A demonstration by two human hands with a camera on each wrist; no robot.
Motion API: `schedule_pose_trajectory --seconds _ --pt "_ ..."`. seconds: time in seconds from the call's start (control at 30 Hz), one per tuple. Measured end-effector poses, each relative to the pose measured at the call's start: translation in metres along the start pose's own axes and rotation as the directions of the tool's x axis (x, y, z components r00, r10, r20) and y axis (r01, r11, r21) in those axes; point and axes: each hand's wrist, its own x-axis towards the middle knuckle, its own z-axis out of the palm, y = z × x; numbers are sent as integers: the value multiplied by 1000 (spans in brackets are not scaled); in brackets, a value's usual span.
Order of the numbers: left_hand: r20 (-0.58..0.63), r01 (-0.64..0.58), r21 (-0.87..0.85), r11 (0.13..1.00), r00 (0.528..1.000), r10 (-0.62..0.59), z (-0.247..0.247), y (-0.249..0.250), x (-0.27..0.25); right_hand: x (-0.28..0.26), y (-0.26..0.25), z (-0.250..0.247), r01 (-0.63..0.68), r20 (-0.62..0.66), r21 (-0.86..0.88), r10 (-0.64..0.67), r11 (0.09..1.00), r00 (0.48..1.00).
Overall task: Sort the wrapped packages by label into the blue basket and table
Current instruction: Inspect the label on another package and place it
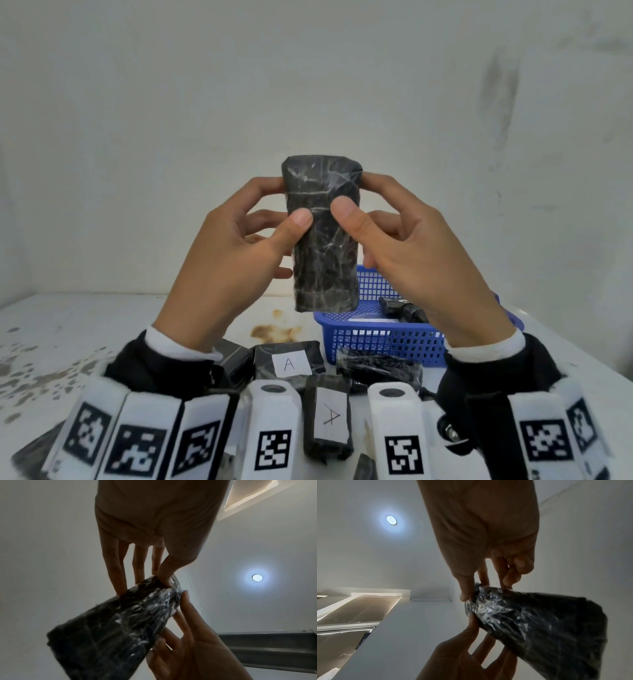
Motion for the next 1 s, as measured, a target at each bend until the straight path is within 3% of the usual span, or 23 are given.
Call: schedule_pose_trajectory --seconds 0.13,0.67,1.0 --pt "30 47 -7 999 998 -46 0 2 -1 0 -1 -1 -6 -12 44 7 999 1000" --pt "32 29 -65 997 999 -27 2 3 -3 -1 -2 -2 -51 37 91 48 995 998" --pt "38 -13 -153 988 999 19 2 5 -4 -1 1 -2 7 44 72 -11 997 999"
